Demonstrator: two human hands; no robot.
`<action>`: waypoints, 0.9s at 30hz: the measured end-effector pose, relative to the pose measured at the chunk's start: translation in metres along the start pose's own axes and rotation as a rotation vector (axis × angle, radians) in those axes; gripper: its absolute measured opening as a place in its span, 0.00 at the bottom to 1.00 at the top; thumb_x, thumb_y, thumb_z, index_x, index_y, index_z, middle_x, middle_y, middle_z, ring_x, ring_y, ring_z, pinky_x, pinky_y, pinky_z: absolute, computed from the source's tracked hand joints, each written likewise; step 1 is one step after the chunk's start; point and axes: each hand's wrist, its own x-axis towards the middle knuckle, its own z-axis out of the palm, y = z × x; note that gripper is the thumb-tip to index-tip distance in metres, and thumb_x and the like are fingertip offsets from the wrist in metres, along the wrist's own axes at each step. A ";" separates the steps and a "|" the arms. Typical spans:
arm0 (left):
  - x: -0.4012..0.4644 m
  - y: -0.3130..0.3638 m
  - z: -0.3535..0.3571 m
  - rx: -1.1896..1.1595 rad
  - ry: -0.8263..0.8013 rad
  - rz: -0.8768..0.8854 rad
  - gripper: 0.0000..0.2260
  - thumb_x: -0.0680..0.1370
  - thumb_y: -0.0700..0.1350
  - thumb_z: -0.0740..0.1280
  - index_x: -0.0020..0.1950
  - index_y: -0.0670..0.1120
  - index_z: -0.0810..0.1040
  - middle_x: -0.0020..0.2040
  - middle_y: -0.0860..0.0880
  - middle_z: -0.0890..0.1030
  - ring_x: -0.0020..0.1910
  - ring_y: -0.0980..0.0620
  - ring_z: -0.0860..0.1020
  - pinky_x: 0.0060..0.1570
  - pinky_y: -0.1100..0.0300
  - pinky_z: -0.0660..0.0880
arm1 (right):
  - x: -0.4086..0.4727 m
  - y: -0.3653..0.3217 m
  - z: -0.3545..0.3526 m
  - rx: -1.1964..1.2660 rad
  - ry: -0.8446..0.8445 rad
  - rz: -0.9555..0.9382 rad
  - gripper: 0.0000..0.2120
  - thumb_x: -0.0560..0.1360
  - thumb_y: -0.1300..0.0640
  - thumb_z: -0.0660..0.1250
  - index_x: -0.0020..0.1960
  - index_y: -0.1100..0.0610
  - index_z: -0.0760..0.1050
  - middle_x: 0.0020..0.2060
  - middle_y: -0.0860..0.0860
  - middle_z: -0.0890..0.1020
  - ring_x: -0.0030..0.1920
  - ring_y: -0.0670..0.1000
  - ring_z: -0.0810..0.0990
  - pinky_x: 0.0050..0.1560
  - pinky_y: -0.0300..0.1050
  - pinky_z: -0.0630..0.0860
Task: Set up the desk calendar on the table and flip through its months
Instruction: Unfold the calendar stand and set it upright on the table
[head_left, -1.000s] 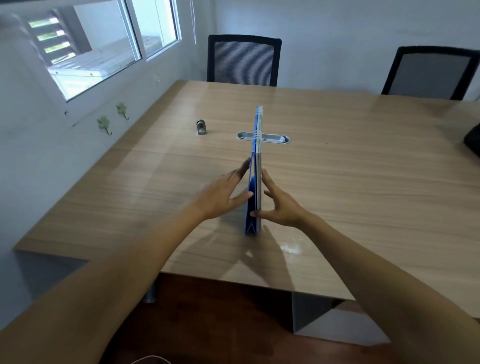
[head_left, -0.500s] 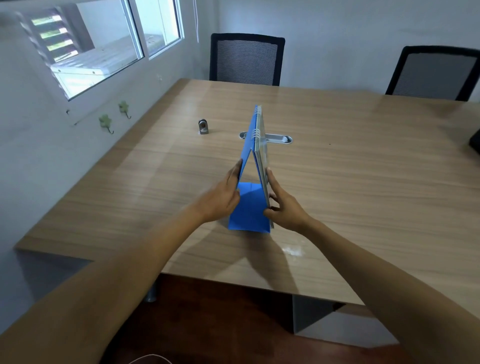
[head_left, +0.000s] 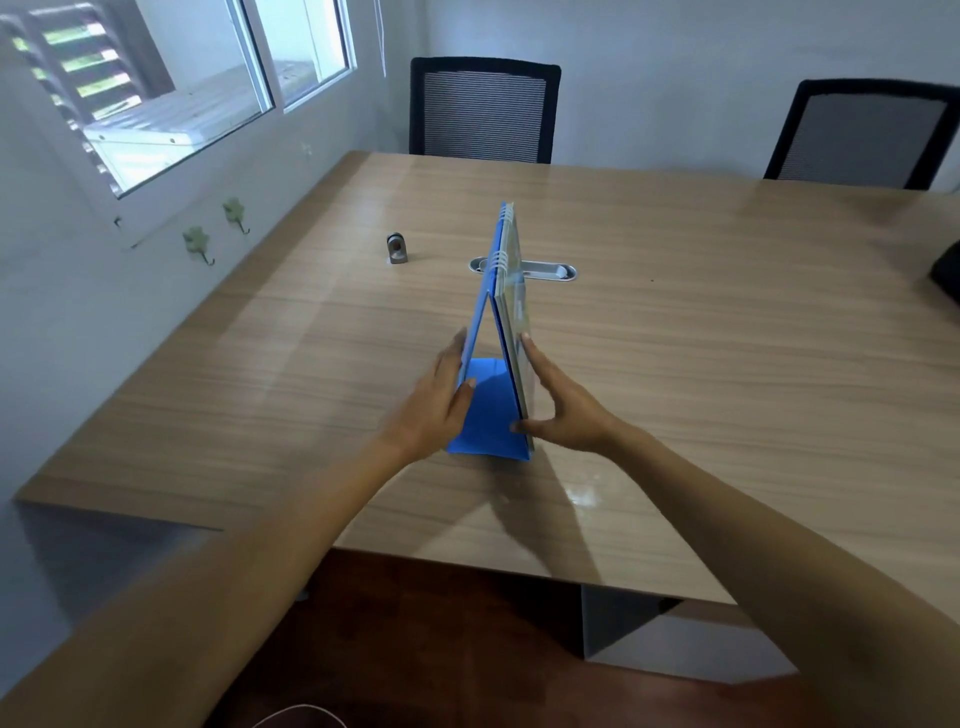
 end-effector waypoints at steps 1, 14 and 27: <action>-0.006 0.001 0.003 0.003 0.019 -0.048 0.29 0.82 0.49 0.56 0.79 0.45 0.46 0.79 0.46 0.54 0.77 0.48 0.59 0.73 0.50 0.63 | 0.002 0.007 -0.010 -0.056 -0.034 0.002 0.52 0.70 0.56 0.74 0.78 0.46 0.39 0.79 0.49 0.48 0.78 0.52 0.49 0.78 0.53 0.56; -0.042 0.068 0.084 -0.060 0.230 -0.151 0.33 0.80 0.58 0.50 0.78 0.48 0.38 0.80 0.52 0.40 0.76 0.61 0.40 0.74 0.62 0.45 | 0.050 0.013 -0.067 -0.005 -0.266 0.112 0.33 0.75 0.66 0.65 0.76 0.51 0.59 0.76 0.51 0.61 0.75 0.51 0.61 0.76 0.50 0.62; -0.016 0.106 0.096 -0.454 0.267 -0.431 0.31 0.82 0.52 0.53 0.79 0.45 0.40 0.80 0.49 0.45 0.79 0.52 0.47 0.78 0.52 0.51 | 0.116 -0.008 -0.103 0.607 -0.091 0.222 0.31 0.80 0.39 0.36 0.76 0.52 0.58 0.78 0.52 0.57 0.79 0.53 0.45 0.75 0.60 0.44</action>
